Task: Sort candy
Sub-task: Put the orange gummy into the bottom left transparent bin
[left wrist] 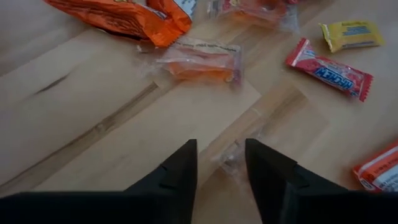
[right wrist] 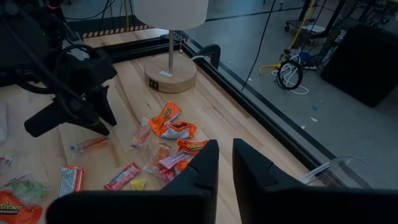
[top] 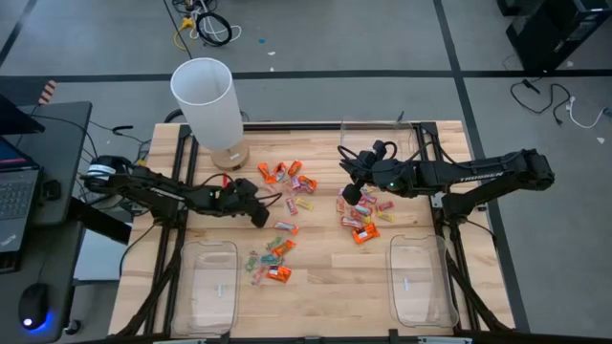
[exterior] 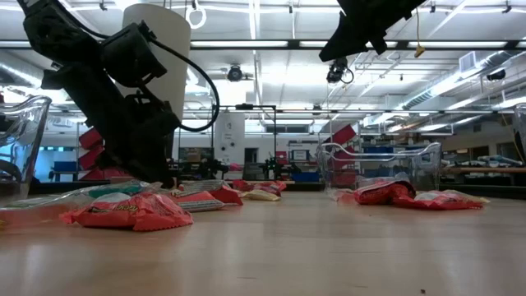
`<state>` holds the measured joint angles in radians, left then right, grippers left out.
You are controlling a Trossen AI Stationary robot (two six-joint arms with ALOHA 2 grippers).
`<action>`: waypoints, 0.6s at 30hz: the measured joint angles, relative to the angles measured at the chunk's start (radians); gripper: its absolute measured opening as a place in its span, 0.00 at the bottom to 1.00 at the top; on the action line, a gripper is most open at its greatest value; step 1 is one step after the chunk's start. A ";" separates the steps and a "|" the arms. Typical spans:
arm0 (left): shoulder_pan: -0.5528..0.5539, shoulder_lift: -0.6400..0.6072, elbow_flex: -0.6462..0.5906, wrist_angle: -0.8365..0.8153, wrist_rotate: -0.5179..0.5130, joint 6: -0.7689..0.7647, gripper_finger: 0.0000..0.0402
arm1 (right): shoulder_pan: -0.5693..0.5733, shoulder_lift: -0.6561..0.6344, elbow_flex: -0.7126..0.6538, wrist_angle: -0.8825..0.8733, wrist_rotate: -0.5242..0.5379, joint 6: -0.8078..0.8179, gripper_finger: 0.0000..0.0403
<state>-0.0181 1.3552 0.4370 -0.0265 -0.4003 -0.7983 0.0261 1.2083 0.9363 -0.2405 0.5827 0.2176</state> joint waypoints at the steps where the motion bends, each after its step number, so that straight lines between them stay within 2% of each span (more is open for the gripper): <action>1: 0.000 0.000 0.000 0.000 -0.003 -0.006 0.38 | 0.000 0.000 0.000 0.000 0.000 0.000 0.09; 7: 0.000 0.000 0.000 0.000 0.015 -0.023 0.47 | 0.000 0.000 0.000 0.000 0.000 0.000 0.10; 18: 0.000 0.007 0.000 0.002 0.009 -0.044 0.47 | 0.000 0.000 0.000 0.000 0.000 0.000 0.11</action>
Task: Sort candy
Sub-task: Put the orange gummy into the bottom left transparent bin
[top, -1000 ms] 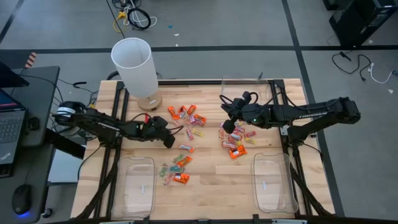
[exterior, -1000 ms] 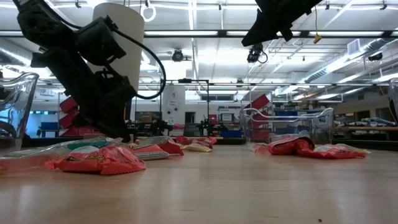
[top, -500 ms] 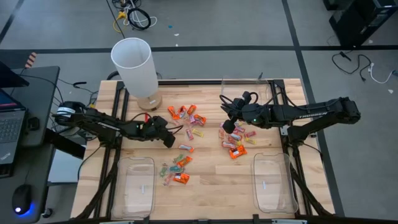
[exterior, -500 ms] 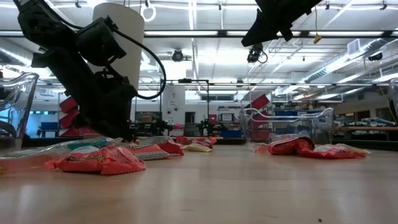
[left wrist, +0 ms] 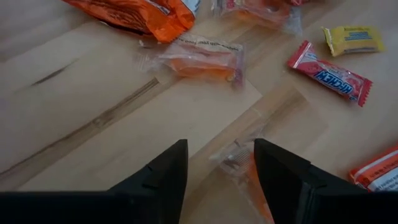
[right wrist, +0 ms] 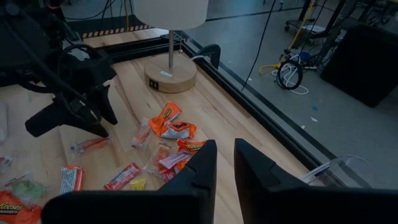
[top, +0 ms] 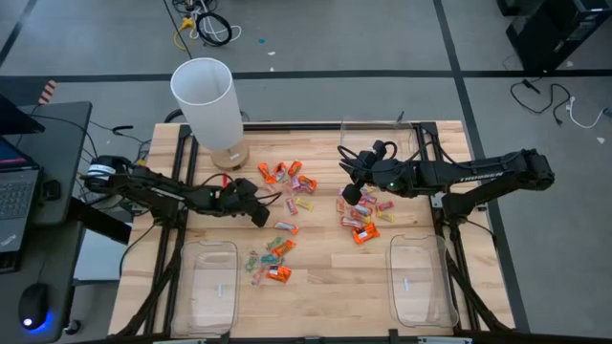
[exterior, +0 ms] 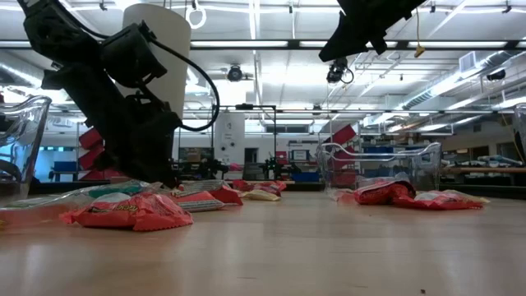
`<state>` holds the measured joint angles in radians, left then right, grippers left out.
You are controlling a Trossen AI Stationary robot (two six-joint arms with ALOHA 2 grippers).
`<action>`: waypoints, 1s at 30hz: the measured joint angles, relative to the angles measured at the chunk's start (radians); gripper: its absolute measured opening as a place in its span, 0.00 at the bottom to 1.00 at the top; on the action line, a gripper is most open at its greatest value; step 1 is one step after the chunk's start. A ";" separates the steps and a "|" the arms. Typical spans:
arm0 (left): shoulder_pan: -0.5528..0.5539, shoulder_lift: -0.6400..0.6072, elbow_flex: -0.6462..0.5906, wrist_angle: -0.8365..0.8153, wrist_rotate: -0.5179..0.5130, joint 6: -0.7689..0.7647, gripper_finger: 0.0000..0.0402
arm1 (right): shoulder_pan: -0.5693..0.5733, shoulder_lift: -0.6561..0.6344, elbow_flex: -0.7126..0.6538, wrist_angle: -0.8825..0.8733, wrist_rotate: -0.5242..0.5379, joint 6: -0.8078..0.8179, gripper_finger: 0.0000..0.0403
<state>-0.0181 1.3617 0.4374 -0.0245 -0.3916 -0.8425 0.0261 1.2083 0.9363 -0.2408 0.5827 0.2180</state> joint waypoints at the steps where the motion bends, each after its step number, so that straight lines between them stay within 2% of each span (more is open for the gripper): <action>1: 0.000 0.007 0.000 0.003 0.000 0.000 0.47 | 0.000 0.000 0.000 0.000 0.000 0.000 0.11; 7: -0.001 0.074 0.003 0.035 -0.019 -0.001 0.47 | 0.000 0.000 0.000 0.000 0.000 0.000 0.11; 15: -0.001 0.082 0.003 0.040 -0.027 0.000 0.45 | 0.000 0.000 0.000 0.000 0.000 0.000 0.11; 19: 0.000 0.082 0.003 0.035 -0.029 0.024 0.35 | 0.000 0.000 0.000 0.000 0.000 0.000 0.11; 28: -0.001 0.083 0.002 0.033 -0.023 0.029 0.04 | 0.000 0.000 0.000 0.000 0.000 0.000 0.11; 30: -0.001 0.083 0.002 0.035 -0.022 0.031 0.02 | 0.000 0.000 0.000 0.000 0.000 0.000 0.11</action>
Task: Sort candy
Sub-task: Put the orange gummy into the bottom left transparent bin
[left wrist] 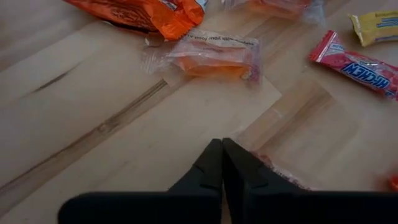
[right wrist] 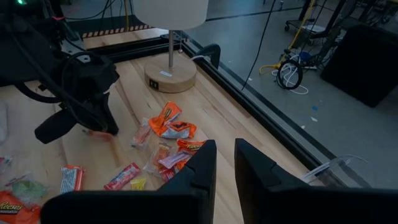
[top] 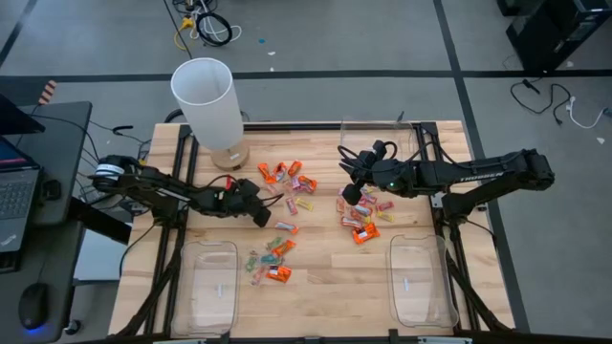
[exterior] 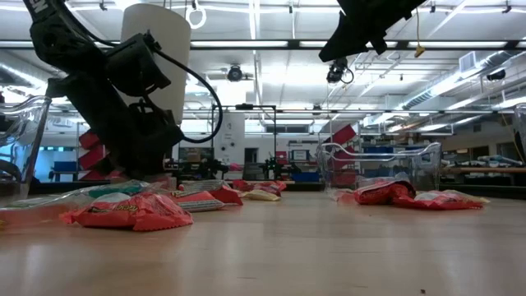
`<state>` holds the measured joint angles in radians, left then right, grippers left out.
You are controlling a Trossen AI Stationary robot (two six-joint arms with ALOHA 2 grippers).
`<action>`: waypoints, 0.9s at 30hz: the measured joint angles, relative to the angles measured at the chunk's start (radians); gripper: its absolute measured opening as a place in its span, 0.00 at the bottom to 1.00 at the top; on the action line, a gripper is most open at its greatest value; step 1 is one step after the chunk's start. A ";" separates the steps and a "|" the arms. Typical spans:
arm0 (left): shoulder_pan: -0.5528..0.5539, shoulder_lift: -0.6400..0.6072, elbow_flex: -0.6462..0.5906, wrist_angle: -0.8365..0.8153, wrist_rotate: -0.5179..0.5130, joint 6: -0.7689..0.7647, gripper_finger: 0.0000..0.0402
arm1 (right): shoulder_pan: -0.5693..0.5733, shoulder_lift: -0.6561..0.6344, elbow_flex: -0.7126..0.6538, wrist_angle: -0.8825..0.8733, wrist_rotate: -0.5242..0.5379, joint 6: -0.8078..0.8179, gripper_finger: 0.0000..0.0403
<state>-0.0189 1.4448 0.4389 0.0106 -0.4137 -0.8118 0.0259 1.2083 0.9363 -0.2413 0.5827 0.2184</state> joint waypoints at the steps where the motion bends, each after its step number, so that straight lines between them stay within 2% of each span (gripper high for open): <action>1: 0.000 0.000 0.000 0.003 0.000 0.008 0.02 | 0.000 0.000 0.000 0.000 0.000 0.000 0.11; 10: -0.002 -0.012 0.021 0.026 0.046 0.060 0.00 | 0.000 0.000 0.000 -0.001 0.000 -0.001 0.11; 22: -0.004 -0.105 0.024 0.058 0.051 0.103 0.00 | -0.001 0.000 -0.049 0.004 0.000 0.037 0.11; 27: -0.026 -0.181 0.024 0.055 0.055 0.154 0.00 | -0.001 0.000 -0.049 0.015 0.000 0.036 0.11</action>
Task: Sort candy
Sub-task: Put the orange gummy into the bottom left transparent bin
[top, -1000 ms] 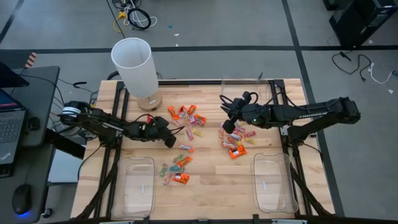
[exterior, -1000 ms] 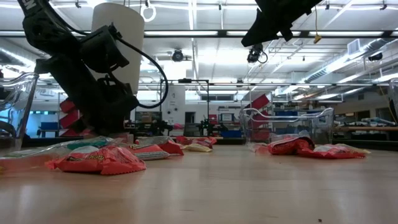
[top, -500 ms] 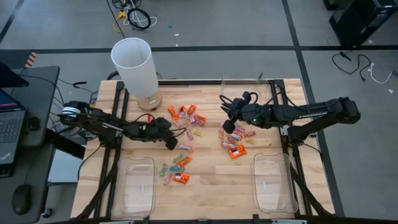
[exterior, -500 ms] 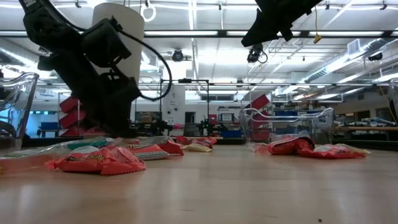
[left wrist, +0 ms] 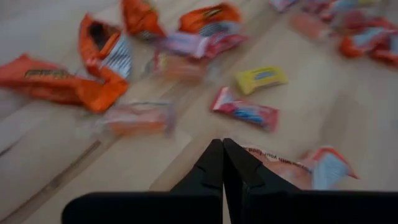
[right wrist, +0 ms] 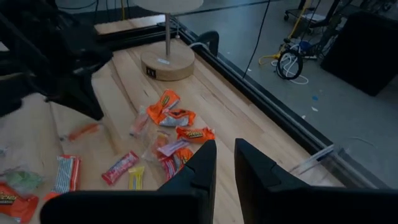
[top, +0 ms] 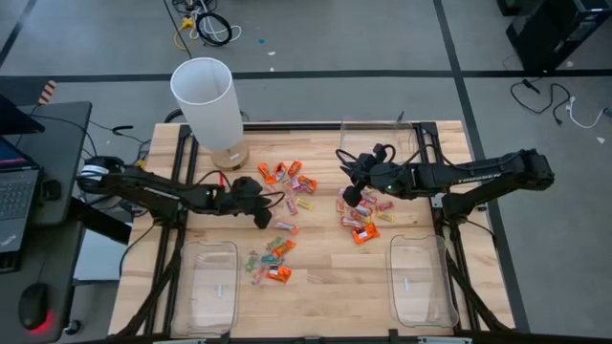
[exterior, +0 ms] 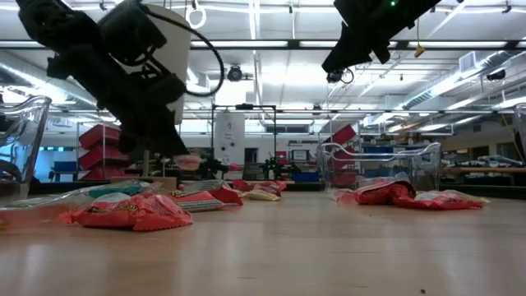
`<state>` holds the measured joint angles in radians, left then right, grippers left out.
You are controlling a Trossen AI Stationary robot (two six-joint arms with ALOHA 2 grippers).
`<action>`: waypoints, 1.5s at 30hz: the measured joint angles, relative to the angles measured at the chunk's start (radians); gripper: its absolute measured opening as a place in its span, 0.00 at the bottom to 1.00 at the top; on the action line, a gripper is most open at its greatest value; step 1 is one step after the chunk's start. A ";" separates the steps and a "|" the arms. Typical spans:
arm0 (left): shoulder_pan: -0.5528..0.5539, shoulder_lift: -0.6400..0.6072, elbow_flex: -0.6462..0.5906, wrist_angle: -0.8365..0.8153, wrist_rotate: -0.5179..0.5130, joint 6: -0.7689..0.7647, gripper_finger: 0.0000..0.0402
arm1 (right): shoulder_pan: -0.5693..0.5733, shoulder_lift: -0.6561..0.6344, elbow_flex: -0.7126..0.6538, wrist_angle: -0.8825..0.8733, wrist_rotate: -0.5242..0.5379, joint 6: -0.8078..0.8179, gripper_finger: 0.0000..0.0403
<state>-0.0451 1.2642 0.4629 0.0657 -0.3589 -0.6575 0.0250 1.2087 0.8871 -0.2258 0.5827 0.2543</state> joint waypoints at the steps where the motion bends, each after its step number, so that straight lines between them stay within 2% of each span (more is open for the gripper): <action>1: -0.009 -0.019 0.000 0.001 0.001 0.010 0.00 | 0.000 0.000 0.000 0.009 0.000 -0.002 0.11; 9: -0.109 -0.211 0.000 0.017 0.043 0.131 0.00 | -0.002 0.000 0.000 0.013 0.000 -0.012 0.11; 16: -0.216 -0.372 0.001 0.018 0.165 0.207 0.00 | -0.002 0.000 0.000 0.014 0.000 -0.013 0.11; 21: -0.294 -0.463 0.001 -0.022 0.252 0.182 0.00 | -0.002 0.000 0.000 0.014 0.000 -0.013 0.11; 26: -0.378 -0.514 0.049 -0.241 0.311 0.104 0.00 | -0.002 0.000 0.000 0.014 0.000 -0.013 0.11; 33: -0.523 -0.505 0.129 -0.531 0.377 -0.011 0.00 | -0.002 0.000 0.000 0.014 0.000 -0.013 0.11; 37: -0.583 -0.505 0.158 -0.637 0.364 -0.103 0.00 | -0.002 0.000 0.001 0.014 0.000 -0.011 0.11; 45: -0.632 -0.465 0.154 -0.825 0.232 -0.267 0.00 | -0.002 0.000 0.001 0.014 0.000 -0.011 0.11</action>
<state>-0.6770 0.7990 0.6170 -0.7590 -0.1266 -0.9250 0.0231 1.2087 0.8879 -0.2115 0.5827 0.2436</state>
